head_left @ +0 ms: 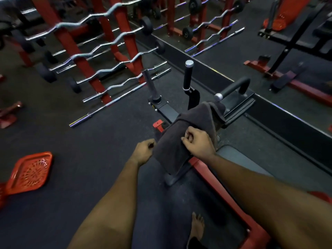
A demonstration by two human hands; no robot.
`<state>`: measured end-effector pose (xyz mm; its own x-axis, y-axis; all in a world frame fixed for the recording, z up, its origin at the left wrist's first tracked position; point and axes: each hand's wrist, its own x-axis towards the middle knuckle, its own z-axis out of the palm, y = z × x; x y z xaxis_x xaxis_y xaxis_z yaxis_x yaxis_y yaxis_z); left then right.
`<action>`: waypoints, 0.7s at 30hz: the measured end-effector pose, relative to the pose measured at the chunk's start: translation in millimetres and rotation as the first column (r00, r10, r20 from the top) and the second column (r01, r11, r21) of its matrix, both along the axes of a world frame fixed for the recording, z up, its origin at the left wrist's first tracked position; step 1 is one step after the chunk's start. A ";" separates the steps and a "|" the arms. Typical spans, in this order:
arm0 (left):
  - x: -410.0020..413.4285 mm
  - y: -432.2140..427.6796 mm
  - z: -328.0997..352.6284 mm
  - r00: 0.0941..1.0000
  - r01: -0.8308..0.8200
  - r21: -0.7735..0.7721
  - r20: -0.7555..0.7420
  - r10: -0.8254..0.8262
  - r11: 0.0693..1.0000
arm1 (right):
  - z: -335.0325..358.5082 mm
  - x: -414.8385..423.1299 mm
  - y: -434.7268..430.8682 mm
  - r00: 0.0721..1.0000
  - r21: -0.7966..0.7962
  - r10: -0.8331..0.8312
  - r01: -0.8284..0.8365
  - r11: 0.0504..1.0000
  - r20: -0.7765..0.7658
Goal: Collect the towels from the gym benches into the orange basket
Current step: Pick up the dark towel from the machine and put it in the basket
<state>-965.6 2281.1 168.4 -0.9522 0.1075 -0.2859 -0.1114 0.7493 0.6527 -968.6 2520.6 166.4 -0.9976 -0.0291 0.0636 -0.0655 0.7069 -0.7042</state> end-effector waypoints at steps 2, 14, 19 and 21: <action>-2.0 0.9 22.9 0.995 -0.021 0.017 -0.098 0.023 1.000 | 7.9 9.6 -11.2 0.998 -0.051 0.064 -0.063 0.997 0.027; 12.5 -35.7 233.8 0.820 0.021 -0.056 -0.570 -0.049 0.998 | 185.8 29.5 -122.7 0.980 0.072 0.020 -0.006 0.997 -0.198; 54.4 -118.1 276.3 0.627 -0.284 -0.025 -0.761 0.166 0.959 | 253.2 42.5 -173.6 0.950 0.097 0.038 -0.008 0.995 -0.309; 63.6 -135.6 278.9 0.572 -0.450 0.019 -0.761 0.305 0.893 | 265.0 40.4 -180.6 0.938 0.121 0.024 0.019 0.992 -0.346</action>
<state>-902.0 2145.5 447.3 -0.7894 -0.2892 0.5415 0.0459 0.8518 0.5218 -928.2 2340.0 431.4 -0.9140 -0.0608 0.4011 -0.2922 0.7844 -0.5470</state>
